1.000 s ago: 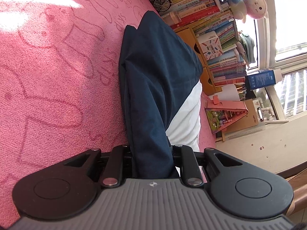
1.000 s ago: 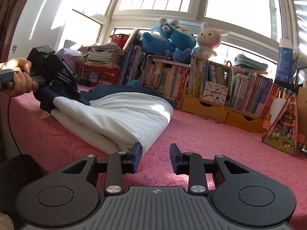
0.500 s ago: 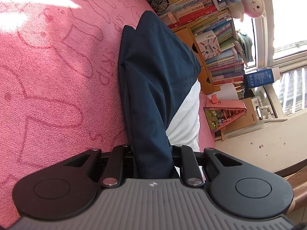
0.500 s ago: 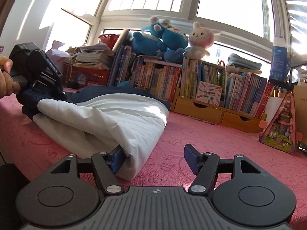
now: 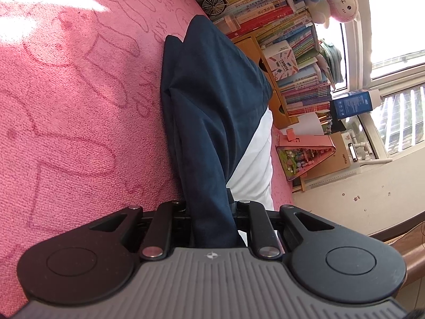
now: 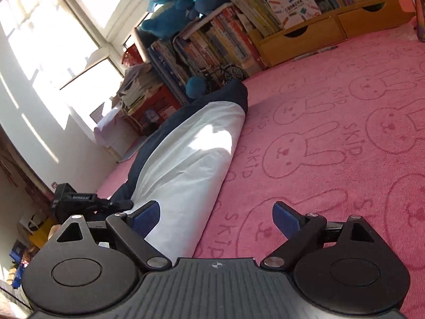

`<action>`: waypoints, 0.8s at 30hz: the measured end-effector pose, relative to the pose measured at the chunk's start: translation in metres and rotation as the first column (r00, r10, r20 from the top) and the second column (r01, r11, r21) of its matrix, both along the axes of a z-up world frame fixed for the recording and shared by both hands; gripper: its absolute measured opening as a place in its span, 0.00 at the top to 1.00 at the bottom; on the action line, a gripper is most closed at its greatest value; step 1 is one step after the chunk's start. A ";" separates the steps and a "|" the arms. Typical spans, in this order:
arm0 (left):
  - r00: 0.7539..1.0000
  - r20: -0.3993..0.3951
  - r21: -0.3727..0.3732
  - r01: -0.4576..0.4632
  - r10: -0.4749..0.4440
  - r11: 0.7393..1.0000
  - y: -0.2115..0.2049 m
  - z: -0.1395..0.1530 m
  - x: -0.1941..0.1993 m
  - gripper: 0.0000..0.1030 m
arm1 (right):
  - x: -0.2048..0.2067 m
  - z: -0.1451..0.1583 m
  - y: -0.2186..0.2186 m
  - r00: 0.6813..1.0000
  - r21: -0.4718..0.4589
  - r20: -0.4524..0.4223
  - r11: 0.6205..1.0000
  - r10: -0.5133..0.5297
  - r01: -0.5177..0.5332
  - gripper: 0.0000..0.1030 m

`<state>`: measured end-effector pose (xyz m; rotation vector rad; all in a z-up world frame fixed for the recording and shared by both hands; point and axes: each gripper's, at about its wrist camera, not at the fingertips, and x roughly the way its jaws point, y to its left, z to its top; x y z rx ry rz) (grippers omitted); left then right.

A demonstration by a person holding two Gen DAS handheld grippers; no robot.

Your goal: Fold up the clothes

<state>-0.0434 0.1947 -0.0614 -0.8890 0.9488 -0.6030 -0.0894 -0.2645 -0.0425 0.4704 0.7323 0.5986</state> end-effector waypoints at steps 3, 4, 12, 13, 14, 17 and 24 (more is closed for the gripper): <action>1.000 0.007 -0.009 0.003 -0.003 1.000 0.002 -0.001 -0.001 0.84 | 0.069 -0.001 0.019 0.998 0.018 -0.034 0.999 0.052 -0.051 0.11; 1.000 0.007 -0.014 0.005 -0.005 1.000 0.002 -0.001 -0.001 0.84 | 0.089 -0.003 0.027 0.997 0.018 -0.041 0.998 0.063 -0.063 0.11; 1.000 0.018 -0.074 0.023 -0.022 0.997 0.009 -0.008 -0.001 0.86 | 0.209 -0.025 0.058 0.988 0.122 -0.085 0.985 0.132 -0.121 0.00; 0.999 0.020 -0.081 0.026 -0.025 0.996 0.009 -0.009 -0.001 0.86 | 0.218 -0.025 0.062 0.982 0.113 -0.082 0.980 0.171 -0.161 0.00; 0.999 0.022 -0.087 0.029 -0.027 0.996 0.010 -0.010 -0.001 0.86 | 0.224 -0.025 0.069 0.972 0.103 -0.074 0.971 0.223 -0.215 0.00; 0.999 0.032 -0.097 0.032 -0.029 0.995 0.012 -0.011 -0.002 0.87 | 0.238 -0.024 0.091 0.940 0.081 -0.049 0.940 0.337 -0.332 0.00; 0.998 0.049 -0.043 0.029 -0.027 0.999 0.008 -0.001 -0.009 0.88 | 0.220 -0.014 0.112 0.949 0.027 -0.037 0.950 0.313 -0.312 0.49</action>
